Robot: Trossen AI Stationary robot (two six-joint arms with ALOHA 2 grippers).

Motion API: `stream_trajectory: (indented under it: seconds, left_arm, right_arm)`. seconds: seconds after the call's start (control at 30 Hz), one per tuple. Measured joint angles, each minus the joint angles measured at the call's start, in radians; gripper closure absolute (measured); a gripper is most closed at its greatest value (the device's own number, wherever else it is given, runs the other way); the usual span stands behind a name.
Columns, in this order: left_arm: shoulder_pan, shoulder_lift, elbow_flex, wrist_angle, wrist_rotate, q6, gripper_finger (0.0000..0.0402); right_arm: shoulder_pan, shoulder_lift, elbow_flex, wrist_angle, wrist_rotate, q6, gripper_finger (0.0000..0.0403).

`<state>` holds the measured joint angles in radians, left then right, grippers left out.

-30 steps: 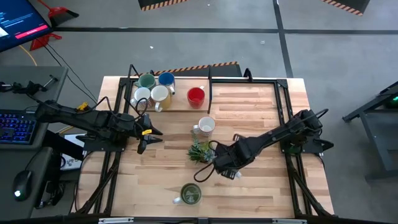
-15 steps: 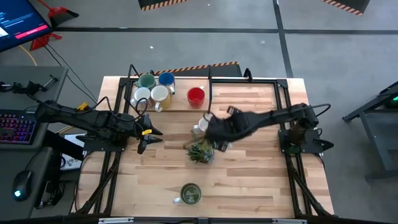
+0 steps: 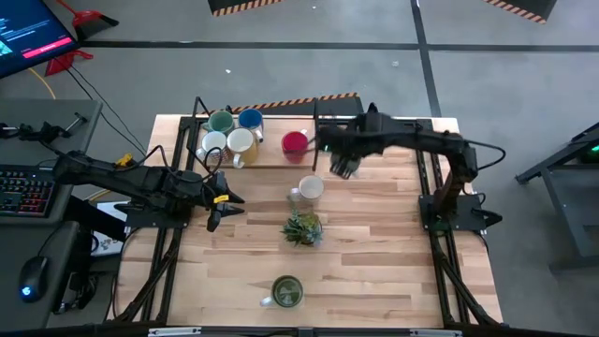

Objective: Place coffee mugs
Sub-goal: Move the blue patterned mug to the top center of the table

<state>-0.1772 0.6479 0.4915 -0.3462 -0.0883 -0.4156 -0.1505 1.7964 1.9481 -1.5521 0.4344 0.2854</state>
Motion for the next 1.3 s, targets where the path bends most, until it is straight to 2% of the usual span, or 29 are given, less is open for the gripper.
stream_trajectory:
  seconds: [0.13,0.27,0.37,0.57,0.77,0.93,1.3]
  left_arm:
    - [0.000,0.000,0.000,0.000,0.000,0.000,0.0259]
    - [0.000,0.000,0.000,0.001,0.000,0.000,0.0259]
    - [0.000,0.000,0.000,0.002,0.000,-0.001,0.0259]
    - [0.000,0.000,0.000,0.004,0.000,-0.026,0.0259]
    - [0.000,0.000,0.000,0.006,-0.001,-0.027,0.0259]
    - [0.000,0.000,0.000,0.009,-0.001,-0.040,0.0259]
    - [0.000,0.000,0.000,0.014,-0.002,-0.054,0.0259]
  right_arm:
    - [-0.100,-0.022,0.000,0.020,-0.069,-0.061,0.0403]
    - [-0.188,-0.020,-0.013,0.113,-0.150,-0.133,0.0403]
    - [-0.248,-0.020,-0.079,0.203,-0.210,-0.175,0.0403]
    - [-0.348,-0.029,-0.257,0.230,-0.273,-0.216,0.0403]
    - [-0.379,-0.065,-0.448,0.452,-0.352,-0.226,0.0403]
    - [-0.380,-0.067,-0.550,0.617,-0.391,-0.233,0.0403]
    - [-0.379,-0.067,-0.692,0.684,-0.402,-0.210,0.0403]
